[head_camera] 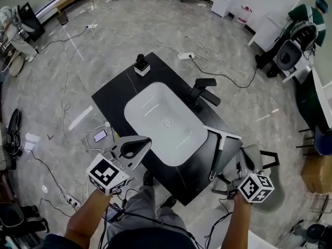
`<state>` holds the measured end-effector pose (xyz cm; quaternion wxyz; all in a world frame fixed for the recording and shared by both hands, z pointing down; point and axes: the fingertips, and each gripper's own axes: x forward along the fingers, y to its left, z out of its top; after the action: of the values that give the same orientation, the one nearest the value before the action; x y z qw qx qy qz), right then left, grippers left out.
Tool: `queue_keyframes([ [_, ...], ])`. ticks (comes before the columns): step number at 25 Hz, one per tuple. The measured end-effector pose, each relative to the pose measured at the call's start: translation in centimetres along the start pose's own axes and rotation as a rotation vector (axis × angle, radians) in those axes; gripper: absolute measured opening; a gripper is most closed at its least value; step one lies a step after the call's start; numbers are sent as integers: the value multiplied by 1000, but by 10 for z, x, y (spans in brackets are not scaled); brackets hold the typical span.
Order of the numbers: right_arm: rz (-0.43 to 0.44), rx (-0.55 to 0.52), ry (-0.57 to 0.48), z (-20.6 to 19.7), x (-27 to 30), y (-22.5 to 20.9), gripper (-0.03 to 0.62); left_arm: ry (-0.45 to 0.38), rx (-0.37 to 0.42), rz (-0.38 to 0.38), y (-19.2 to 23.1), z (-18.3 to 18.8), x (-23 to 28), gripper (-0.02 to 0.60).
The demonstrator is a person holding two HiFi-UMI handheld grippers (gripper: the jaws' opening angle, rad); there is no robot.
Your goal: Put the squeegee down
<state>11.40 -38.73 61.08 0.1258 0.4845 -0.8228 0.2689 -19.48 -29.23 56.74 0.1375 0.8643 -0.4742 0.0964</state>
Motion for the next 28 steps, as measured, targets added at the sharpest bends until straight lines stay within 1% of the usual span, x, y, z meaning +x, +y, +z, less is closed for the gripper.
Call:
queue_keyframes([
  [3, 66, -76, -74, 36, -38, 35, 9, -30, 9, 26, -10, 13, -25, 5],
  [7, 138, -158, -151, 78, -95, 74, 9, -54, 46, 44, -30, 40, -54, 5],
  [10, 183, -211, -196, 101, -140, 98, 9, -75, 71, 59, -48, 60, -76, 5],
  [14, 230, -267, -256, 121, -190, 122, 8, -115, 93, 78, -70, 81, -97, 5],
  [19, 262, -327, -322, 134, -242, 140, 8, -163, 117, 73, -100, 99, -111, 5],
  [22, 239, -382, -341, 136, -270, 145, 6, -179, 128, 66, -119, 106, -121, 5],
  [28, 228, -366, -354, 119, -307, 133, 6, -181, 141, 48, -153, 99, -130, 5],
])
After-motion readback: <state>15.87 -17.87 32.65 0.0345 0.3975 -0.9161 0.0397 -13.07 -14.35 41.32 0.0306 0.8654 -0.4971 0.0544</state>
